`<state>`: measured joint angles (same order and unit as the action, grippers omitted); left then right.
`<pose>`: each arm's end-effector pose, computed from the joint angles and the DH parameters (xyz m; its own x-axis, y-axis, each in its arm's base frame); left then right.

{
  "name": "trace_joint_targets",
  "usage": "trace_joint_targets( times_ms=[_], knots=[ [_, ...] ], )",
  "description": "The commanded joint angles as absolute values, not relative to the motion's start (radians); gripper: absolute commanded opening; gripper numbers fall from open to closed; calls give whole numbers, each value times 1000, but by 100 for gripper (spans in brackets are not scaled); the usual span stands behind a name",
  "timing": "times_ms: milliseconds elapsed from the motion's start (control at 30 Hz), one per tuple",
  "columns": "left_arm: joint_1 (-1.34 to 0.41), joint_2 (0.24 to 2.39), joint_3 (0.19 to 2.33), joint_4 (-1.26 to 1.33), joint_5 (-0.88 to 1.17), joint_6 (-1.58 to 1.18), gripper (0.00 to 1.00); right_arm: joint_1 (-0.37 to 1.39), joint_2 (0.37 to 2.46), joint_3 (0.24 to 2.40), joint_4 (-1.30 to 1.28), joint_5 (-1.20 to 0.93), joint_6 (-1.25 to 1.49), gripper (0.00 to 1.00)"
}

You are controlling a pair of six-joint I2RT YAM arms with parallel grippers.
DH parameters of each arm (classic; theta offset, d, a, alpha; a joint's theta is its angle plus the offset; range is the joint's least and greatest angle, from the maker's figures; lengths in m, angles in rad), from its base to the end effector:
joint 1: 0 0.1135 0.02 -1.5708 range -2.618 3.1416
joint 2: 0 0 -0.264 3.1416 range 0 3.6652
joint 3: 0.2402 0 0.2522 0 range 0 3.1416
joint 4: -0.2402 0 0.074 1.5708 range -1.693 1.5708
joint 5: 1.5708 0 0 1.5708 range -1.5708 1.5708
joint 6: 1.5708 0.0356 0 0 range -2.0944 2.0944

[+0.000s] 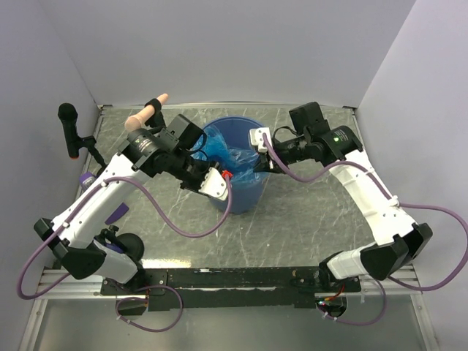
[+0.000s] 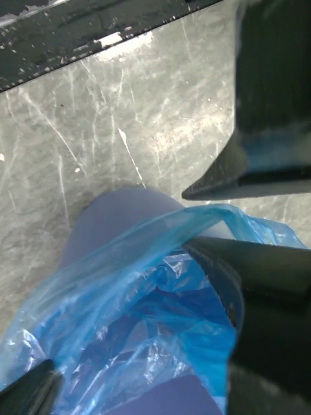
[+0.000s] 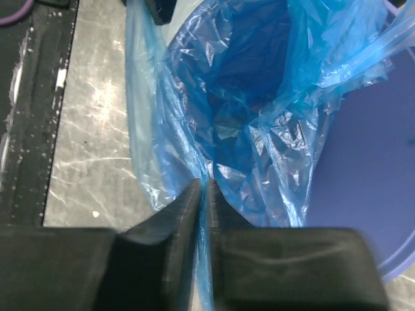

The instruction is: Put the trash bags into the trash bin

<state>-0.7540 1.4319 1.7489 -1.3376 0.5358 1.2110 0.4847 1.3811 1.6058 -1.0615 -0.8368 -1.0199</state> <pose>0.1714 -0.1859 0.4192 0.5143 0.6211 -0.5914 0.8573 -0.3898 0.3362 0.2188 0.1451 0.4132 0.2970 -0.4886 -0.8204 -0.9535 -0.1058 -0.2822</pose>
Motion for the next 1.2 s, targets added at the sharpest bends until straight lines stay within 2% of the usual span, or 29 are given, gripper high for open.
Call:
trace_joint_targets(
  times_ms=[0, 33, 67, 133, 300, 500, 633, 833, 933, 1000, 1067, 1167],
  knots=[
    [-759, 1417, 1758, -1374, 488, 1246, 28, 491, 1327, 1640, -1101, -859, -1080, 5],
    [-759, 1413, 1755, -1373, 483, 1247, 20, 492, 1310, 1635, -1104, -861, -1083, 0],
    [-759, 1407, 1752, -1371, 480, 1246, 10, 491, 1296, 1631, -1104, -864, -1083, 0],
    [-761, 1387, 1737, -1329, 476, 1217, 1, 492, 1267, 1618, -1121, -874, -1098, 0],
    [-767, 1295, 1603, -1188, 498, 1149, 1, 497, 1209, 1514, -1178, -884, -1106, 0],
    [-818, 1209, 1381, -1059, 474, 1066, 1, 529, 1117, 1272, -1082, -813, -1077, 0],
    [-842, 1141, 1188, -852, 338, 976, 1, 529, 1083, 1184, -976, -724, -993, 0],
    [-868, 1008, 873, -289, 3, 761, 1, 528, 987, 988, -660, -513, -746, 0],
    [-867, 971, 734, -119, -159, 747, 16, 528, 905, 869, -516, -462, -701, 0],
    [-865, 947, 649, -36, -216, 742, 35, 529, 873, 807, -451, -437, -666, 0],
    [-861, 925, 595, -26, -221, 755, 45, 529, 874, 778, -433, -436, -632, 0],
    [-861, 917, 613, -93, -181, 710, 53, 528, 897, 788, -457, -465, -589, 0]
  ],
)
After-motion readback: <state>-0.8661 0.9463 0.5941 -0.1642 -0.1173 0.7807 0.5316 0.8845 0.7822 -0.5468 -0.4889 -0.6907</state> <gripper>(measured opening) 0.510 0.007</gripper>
